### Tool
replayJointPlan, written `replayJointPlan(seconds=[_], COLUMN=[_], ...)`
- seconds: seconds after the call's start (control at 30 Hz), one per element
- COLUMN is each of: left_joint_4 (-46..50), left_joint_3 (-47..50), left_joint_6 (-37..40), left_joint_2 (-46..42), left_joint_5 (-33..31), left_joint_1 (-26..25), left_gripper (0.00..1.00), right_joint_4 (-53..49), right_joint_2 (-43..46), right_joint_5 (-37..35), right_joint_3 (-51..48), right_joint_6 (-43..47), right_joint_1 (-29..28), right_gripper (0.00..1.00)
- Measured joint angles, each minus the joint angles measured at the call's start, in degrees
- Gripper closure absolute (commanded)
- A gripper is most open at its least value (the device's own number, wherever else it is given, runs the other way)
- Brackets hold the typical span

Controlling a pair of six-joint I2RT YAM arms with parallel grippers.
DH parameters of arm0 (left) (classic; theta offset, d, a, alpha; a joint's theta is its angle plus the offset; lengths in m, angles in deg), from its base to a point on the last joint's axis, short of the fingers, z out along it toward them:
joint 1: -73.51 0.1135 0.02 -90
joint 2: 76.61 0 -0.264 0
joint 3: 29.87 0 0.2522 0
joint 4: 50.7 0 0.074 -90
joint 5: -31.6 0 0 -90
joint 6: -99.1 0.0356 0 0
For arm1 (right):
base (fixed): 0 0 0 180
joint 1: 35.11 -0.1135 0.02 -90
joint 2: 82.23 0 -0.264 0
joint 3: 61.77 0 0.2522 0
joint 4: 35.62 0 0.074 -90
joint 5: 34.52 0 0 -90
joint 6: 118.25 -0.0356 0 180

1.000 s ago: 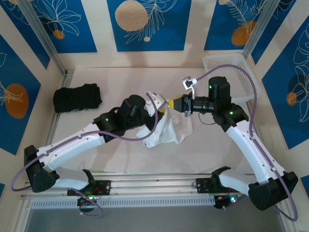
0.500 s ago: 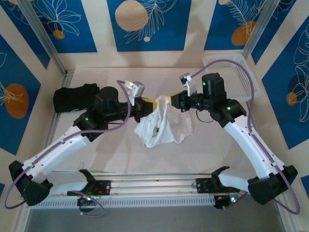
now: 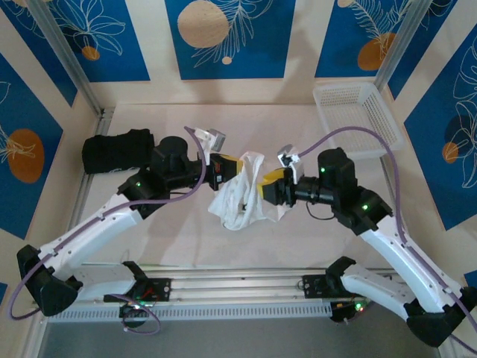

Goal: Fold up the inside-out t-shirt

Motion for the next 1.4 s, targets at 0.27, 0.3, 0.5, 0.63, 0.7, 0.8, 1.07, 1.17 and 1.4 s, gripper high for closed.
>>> replayJointPlan(seconds=[0.27,0.3,0.5,0.63,0.7,0.8,1.07,1.17,1.4], left_joint_4=[-0.3,-0.3,0.0,0.1,0.1,0.1,-0.2,-0.1,-0.1], left_joint_3=[0.2,0.2,0.7,1.8,2.4,3.1,3.9,4.2,4.6], left_joint_6=[-0.2,-0.2,0.2,0.3,0.3,0.3,0.4,0.8,1.6], left_joint_2=[0.2,0.2,-0.6,-1.4,-1.4,-1.4,-1.4,-1.4,-1.4], left_joint_5=[0.5,0.7,2.4,4.6,5.5,6.3,7.5,7.6,8.6], left_joint_1=[0.0,0.0,0.8,2.0,2.3,2.6,3.5,3.9,5.4], left_gripper=[1.00,1.00,1.00,0.97,0.97,0.97,0.95,0.94,0.95], right_joint_4=[6.8,7.1,7.6,8.0,8.6,9.4,10.5,11.4,13.5], right_joint_2=[-8.8,-8.9,-6.4,-4.3,-3.5,-2.9,-2.4,-1.6,0.3], right_joint_5=[-4.6,-4.9,-5.6,-4.6,-3.7,-2.2,0.1,0.8,2.0], right_joint_3=[-0.5,-0.5,-1.5,-3.2,-4.0,-4.4,-4.7,-5.4,-6.9], right_joint_6=[0.2,0.5,2.3,2.7,2.8,3.1,3.0,2.4,0.9], right_joint_1=[-2.6,-2.6,-2.0,-0.9,-0.4,0.1,1.8,2.4,3.6], right_gripper=[0.95,1.00,1.00,1.00,1.00,1.00,1.00,1.00,1.00])
